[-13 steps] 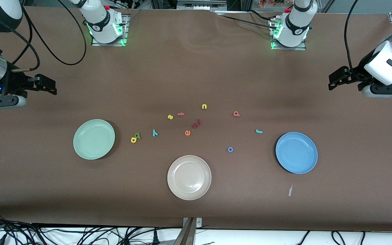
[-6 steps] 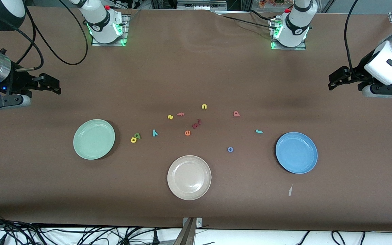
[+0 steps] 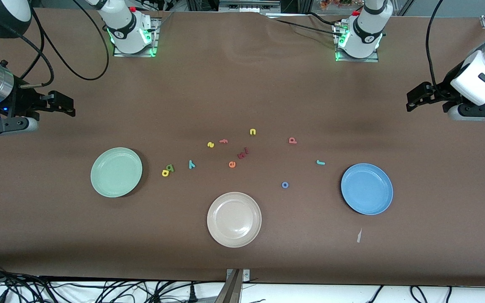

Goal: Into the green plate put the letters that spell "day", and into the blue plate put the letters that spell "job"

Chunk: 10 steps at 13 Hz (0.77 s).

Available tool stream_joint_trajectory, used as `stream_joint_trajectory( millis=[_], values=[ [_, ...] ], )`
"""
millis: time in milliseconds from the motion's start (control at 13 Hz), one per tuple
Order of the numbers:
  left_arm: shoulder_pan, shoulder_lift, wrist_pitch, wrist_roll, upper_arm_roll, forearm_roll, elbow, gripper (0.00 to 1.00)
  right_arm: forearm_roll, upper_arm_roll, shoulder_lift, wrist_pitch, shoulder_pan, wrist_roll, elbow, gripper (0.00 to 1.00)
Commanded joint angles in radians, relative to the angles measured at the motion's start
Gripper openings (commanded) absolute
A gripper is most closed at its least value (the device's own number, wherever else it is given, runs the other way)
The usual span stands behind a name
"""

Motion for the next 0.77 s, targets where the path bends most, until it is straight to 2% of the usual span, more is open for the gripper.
stream_joint_trajectory(
  millis=[0,462,692],
  values=[
    [0.001,-0.001,-0.013,0.019,0.002,-0.011,0.008,1.00,0.014,-0.001,-0.007,-0.020,-0.002,0.003,0.008,1.00],
    [-0.028,0.032,-0.023,0.014,-0.004,-0.016,0.005,1.00,0.012,-0.001,-0.007,-0.020,-0.002,0.002,0.008,1.00],
    [-0.076,0.077,-0.051,0.014,-0.008,-0.021,0.006,1.00,0.012,-0.001,-0.006,-0.020,-0.002,0.002,0.008,1.00]
  ],
)
